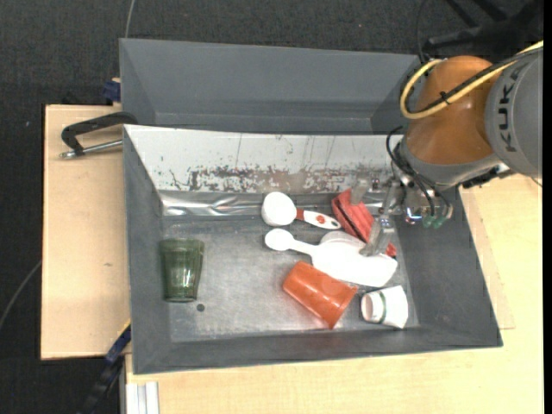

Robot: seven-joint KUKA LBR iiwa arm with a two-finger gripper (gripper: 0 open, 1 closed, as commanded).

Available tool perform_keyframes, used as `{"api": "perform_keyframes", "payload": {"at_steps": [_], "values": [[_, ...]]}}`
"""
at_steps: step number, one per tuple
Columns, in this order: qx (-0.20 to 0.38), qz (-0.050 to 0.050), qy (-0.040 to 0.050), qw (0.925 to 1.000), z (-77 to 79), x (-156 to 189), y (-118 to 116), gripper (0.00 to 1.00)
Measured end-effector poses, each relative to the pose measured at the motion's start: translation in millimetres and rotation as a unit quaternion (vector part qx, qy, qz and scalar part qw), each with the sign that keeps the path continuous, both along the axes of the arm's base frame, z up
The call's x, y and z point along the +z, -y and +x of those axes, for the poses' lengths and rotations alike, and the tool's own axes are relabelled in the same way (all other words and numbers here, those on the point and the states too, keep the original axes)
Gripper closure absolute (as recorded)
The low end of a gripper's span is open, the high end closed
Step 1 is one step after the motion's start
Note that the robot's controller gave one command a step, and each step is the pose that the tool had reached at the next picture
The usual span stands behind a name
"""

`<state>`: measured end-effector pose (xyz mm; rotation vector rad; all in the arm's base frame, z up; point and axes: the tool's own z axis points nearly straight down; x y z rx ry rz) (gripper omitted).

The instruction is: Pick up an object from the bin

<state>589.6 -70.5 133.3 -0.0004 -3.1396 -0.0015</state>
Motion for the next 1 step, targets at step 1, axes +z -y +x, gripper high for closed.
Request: {"api": "perform_keyframes", "payload": {"at_steps": [1], "values": [[0.000,0.000,0.0000,1.0000,0.0,0.0,0.0,0.00]]}}
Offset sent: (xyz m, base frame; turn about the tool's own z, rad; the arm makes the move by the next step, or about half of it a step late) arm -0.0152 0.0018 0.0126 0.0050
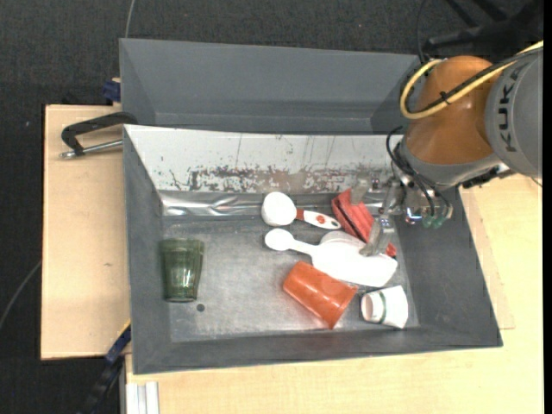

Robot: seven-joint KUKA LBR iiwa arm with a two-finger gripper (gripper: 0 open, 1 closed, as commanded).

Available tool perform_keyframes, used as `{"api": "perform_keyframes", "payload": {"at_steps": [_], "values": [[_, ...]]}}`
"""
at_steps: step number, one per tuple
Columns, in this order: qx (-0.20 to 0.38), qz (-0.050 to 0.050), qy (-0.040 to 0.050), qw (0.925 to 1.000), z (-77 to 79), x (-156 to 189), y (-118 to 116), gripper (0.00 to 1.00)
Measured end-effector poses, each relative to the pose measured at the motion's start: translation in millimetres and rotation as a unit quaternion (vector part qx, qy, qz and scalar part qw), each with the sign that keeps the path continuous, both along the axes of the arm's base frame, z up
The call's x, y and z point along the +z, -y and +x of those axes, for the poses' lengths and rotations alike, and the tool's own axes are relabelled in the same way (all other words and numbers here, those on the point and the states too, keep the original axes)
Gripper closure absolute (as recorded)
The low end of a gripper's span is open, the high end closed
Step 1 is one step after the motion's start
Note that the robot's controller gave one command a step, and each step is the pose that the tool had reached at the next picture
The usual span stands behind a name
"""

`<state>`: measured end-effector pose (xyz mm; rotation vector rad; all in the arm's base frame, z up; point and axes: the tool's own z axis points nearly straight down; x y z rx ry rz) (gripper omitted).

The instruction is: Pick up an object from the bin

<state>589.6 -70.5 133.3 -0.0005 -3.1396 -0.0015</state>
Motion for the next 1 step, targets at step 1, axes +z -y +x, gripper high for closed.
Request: {"api": "perform_keyframes", "payload": {"at_steps": [1], "values": [[-0.001,0.000,-0.0011,1.0000,-8.4,6.3,-1.1,0.00]]}}
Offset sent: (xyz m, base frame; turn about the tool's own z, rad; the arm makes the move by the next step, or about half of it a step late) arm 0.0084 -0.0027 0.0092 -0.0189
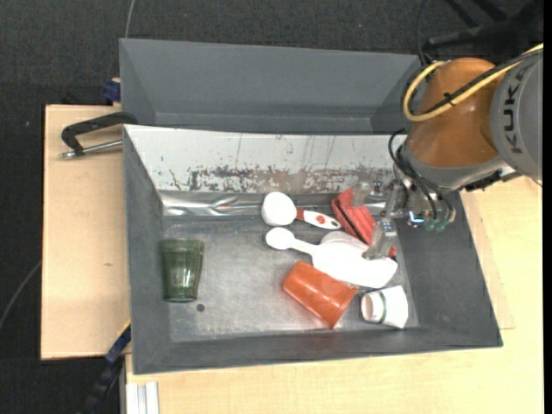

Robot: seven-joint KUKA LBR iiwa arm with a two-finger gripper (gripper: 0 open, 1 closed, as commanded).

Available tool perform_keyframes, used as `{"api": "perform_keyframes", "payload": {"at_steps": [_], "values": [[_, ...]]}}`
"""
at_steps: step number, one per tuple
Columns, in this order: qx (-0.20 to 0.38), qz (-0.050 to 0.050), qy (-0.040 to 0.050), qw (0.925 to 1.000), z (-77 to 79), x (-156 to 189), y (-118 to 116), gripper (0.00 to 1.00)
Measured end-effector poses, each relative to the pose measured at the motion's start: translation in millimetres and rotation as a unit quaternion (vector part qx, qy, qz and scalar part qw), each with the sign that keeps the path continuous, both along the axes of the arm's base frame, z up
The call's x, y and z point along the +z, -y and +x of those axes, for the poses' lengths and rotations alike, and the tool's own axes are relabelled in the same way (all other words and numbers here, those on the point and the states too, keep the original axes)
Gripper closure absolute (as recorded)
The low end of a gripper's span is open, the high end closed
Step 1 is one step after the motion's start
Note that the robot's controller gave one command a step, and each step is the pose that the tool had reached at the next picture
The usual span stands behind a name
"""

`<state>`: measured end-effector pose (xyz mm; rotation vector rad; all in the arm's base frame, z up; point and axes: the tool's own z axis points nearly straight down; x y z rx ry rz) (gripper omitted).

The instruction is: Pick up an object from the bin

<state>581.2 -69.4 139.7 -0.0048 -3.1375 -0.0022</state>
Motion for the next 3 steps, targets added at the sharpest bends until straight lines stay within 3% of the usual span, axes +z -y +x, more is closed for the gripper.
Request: {"api": "perform_keyframes", "payload": {"at_steps": [2,3], "values": [[0.010,0.000,0.0025,0.9999,18.2,1.7,3.4,0.00],[-0.015,0.000,0.0063,0.9999,13.2,-39.4,-1.5,0.00]]}}
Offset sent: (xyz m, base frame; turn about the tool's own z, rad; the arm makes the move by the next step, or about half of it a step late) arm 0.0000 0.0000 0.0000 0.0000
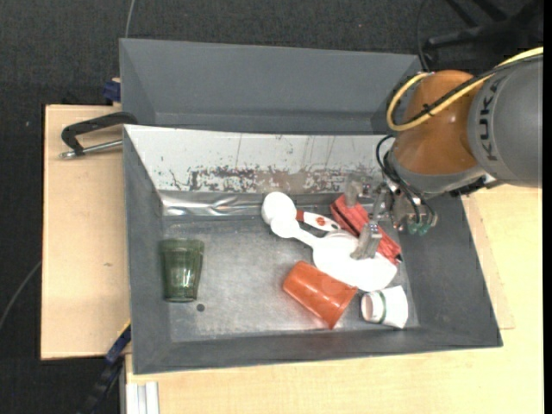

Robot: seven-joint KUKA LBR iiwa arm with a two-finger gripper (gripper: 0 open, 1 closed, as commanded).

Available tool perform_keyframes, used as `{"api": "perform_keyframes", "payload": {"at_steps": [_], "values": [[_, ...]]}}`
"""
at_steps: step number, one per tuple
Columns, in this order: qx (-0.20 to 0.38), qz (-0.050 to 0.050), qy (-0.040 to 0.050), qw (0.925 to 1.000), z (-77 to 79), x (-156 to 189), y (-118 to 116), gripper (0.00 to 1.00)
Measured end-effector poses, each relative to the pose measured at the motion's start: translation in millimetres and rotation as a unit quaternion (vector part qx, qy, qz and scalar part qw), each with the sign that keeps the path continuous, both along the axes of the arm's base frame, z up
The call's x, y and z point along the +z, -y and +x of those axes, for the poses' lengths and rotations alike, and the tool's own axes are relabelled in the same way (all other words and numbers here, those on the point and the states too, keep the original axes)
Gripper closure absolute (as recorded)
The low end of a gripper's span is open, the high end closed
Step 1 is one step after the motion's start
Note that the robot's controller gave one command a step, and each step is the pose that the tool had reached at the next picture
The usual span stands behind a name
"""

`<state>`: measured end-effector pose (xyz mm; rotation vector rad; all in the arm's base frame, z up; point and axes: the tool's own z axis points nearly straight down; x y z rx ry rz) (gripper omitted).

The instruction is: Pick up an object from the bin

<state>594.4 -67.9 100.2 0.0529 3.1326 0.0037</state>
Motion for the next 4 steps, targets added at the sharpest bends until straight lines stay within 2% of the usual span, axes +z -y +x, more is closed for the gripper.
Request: {"api": "perform_keyframes", "payload": {"at_steps": [1,2,3,4], "values": [[0.006,0.001,-0.0030,1.0000,0.2,-4.4,-2.5,0.00],[0.001,0.001,0.0003,1.0000,8.1,31.1,0.2,0.00],[-0.008,0.001,0.0031,1.0000,8.9,32.8,-0.4,0.00],[-0.016,0.003,0.0043,0.9999,8.1,-1.8,-0.5,0.00]]}}
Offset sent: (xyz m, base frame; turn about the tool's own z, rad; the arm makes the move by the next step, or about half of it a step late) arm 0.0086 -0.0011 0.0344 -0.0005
